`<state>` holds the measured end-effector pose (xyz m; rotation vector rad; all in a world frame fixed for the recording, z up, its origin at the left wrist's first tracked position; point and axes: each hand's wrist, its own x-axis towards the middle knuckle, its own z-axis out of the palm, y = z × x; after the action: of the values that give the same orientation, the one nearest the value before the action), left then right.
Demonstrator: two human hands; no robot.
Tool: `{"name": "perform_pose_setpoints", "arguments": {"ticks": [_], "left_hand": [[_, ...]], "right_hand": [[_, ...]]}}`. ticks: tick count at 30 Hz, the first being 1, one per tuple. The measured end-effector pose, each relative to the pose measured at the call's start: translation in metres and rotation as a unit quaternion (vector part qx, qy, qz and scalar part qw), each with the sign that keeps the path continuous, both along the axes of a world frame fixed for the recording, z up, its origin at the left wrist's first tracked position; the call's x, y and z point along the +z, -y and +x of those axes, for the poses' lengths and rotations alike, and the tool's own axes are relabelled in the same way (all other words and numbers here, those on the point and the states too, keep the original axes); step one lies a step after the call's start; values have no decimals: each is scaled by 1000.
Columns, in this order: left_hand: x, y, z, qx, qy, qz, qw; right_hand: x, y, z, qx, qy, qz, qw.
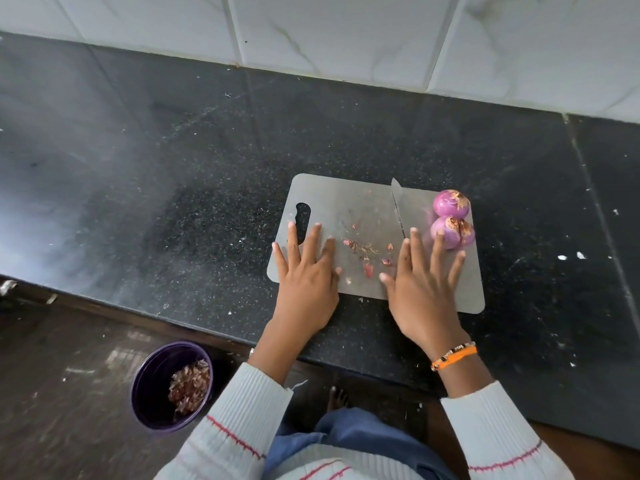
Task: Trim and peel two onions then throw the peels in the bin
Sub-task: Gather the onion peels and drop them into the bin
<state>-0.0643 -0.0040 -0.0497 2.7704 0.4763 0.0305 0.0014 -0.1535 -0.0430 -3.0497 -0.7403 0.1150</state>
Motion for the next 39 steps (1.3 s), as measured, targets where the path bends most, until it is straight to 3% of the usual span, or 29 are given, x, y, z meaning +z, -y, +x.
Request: {"name": "perform_pose_setpoints", "arguments": {"ticks": [5,11,14,18,24,27,33,39], "left_hand": [[-6,3,10,-52,-38,5,998],[-3,1,26,-38,-5,13,999],[-5,-3,39,-47,-28,22,998],[-6,-1,30,-75,-29,-31,996],[-2,-7,32,-48,-7,-38,998],[1,-2,35,-51,-10,-51,997],[3,-1,24,36,89,-105,990],[2,-5,22,64,87,-109,988]], "right_hand": [[-2,-9,-3,77,-12,-6,997],[-4,-9,16,31,15,-11,999],[-4,-9,19,77,-11,-34,996],[-1,-1,15,126,-22,-12,992],[5,-8,34,92,-18,-39,995],[7,-16,41,124,-37,-36,991],[17,4,20,175,-35,-7,984],[-12,13,-13,257,2,-6,966]]}}
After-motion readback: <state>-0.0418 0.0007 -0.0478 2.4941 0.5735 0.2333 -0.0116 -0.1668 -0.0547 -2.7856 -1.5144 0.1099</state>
